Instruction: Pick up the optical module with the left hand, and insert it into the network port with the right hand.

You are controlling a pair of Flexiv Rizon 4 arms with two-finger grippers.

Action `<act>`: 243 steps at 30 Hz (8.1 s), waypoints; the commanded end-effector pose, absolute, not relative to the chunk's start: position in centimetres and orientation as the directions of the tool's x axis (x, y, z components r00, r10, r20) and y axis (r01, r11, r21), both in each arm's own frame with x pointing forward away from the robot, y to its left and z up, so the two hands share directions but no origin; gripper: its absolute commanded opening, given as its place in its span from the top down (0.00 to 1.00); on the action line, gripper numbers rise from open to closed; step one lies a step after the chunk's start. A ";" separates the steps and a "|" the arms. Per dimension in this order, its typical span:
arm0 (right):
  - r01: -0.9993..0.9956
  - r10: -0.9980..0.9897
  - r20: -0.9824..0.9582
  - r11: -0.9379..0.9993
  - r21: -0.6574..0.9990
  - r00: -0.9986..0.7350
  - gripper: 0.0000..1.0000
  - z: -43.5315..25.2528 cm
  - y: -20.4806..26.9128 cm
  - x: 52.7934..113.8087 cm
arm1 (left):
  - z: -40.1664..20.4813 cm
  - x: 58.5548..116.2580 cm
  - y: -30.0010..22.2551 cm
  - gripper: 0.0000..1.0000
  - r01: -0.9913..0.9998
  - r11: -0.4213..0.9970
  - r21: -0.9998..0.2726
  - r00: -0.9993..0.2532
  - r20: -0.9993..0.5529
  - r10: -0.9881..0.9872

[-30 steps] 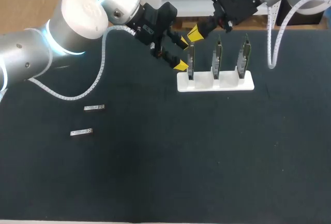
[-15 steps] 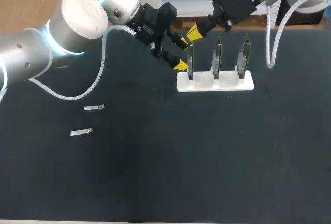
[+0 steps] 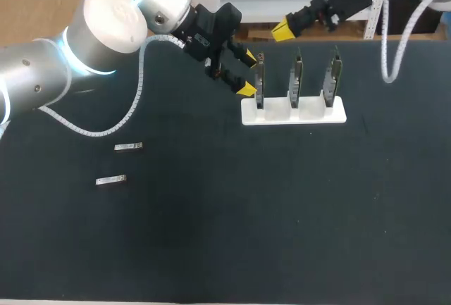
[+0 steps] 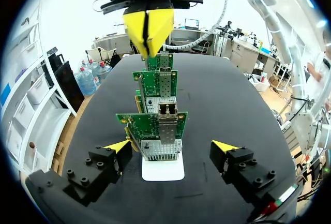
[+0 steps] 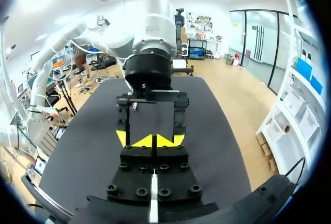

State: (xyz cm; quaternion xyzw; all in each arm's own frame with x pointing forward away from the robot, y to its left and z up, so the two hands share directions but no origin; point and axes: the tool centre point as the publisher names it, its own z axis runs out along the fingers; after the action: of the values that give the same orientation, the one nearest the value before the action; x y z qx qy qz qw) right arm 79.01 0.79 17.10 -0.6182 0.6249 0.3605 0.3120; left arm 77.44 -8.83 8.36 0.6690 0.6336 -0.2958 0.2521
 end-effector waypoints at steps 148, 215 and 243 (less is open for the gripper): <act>-0.992 -0.530 -0.842 -0.009 0.126 -0.102 0.00 15.0 -6.6 78.0 | -1.3 67.8 19.4 0.00 0.982 0.187 0.012 -0.187 0.006 0.982; -0.992 -0.530 -0.842 -0.009 0.126 -0.102 0.00 15.0 -6.6 78.0 | 12.6 80.5 10.8 1.00 0.832 0.457 0.314 -0.232 -0.552 0.801; -0.992 -0.530 -0.842 -0.009 0.126 -0.102 0.00 15.0 -6.6 78.0 | 21.8 82.9 -2.1 1.00 0.910 0.378 0.169 0.002 -0.915 0.405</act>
State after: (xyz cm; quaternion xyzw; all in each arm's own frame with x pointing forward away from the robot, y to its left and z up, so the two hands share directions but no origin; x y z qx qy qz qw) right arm 78.22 -6.57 14.98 -0.5986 0.6357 0.3843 0.2998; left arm 82.25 -1.29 22.02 0.5043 0.6888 -0.2243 0.4701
